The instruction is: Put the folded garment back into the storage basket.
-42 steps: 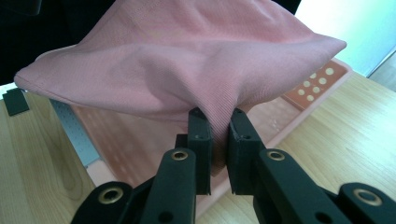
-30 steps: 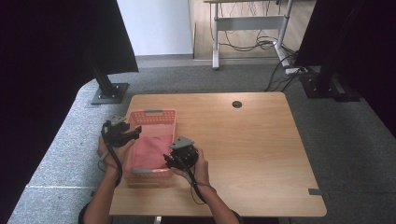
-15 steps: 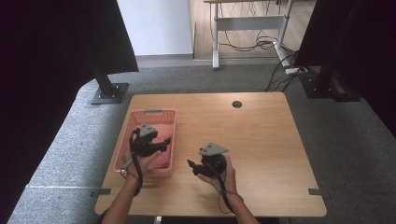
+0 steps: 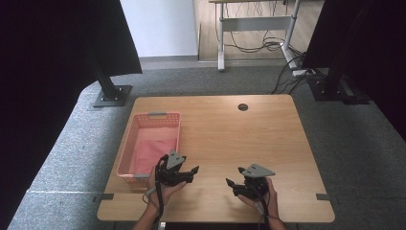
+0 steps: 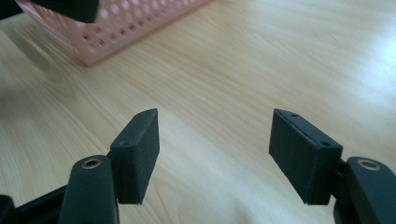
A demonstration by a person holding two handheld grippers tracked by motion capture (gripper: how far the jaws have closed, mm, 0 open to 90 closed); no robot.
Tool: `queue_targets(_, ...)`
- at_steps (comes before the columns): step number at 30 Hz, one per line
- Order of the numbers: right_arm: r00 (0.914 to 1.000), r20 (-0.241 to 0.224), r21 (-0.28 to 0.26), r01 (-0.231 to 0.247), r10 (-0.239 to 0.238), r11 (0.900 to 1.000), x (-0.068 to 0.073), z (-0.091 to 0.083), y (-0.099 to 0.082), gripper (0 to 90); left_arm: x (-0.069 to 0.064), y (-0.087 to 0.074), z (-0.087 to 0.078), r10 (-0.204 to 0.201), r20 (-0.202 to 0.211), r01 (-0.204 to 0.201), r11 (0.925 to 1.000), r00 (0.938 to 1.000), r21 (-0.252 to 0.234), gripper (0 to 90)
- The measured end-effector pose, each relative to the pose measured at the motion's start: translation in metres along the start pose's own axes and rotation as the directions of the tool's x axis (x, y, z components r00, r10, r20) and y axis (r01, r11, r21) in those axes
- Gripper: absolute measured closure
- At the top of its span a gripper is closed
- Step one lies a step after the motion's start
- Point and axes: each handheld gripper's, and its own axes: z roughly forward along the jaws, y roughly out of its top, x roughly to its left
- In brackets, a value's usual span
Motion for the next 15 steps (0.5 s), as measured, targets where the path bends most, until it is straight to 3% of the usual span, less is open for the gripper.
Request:
queue_targets(6,0.9997,0.010,0.030,-0.021,0.021,0.9993,-0.011,-0.009,-0.023,32.1,-0.013,-0.013,0.006,0.032,0.040,-0.034,0.9984,0.9987,0.044,32.5)
queue_targets(11,0.9997,0.014,0.041,-0.018,0.018,0.9990,-0.013,-0.010,-0.028,31.8,-0.016,-0.023,0.012,0.019,0.053,-0.022,0.9985,0.9984,0.051,29.9)
queue_targets(12,0.9998,0.012,0.043,-0.017,0.016,0.9989,-0.013,-0.010,-0.029,31.9,-0.018,-0.025,0.012,0.027,0.031,-0.028,0.9989,0.9992,0.038,29.6)
queue_targets(14,0.9998,0.009,0.049,-0.015,0.015,0.9987,-0.013,-0.010,-0.031,31.9,-0.018,-0.027,0.008,-0.004,0.009,0.004,0.9999,0.9999,-0.011,31.1)
queue_targets(15,0.9998,0.009,0.049,-0.015,0.015,0.9987,-0.013,-0.010,-0.031,31.9,-0.018,-0.027,0.008,-0.004,0.009,0.004,0.9999,0.9999,-0.011,31.4)
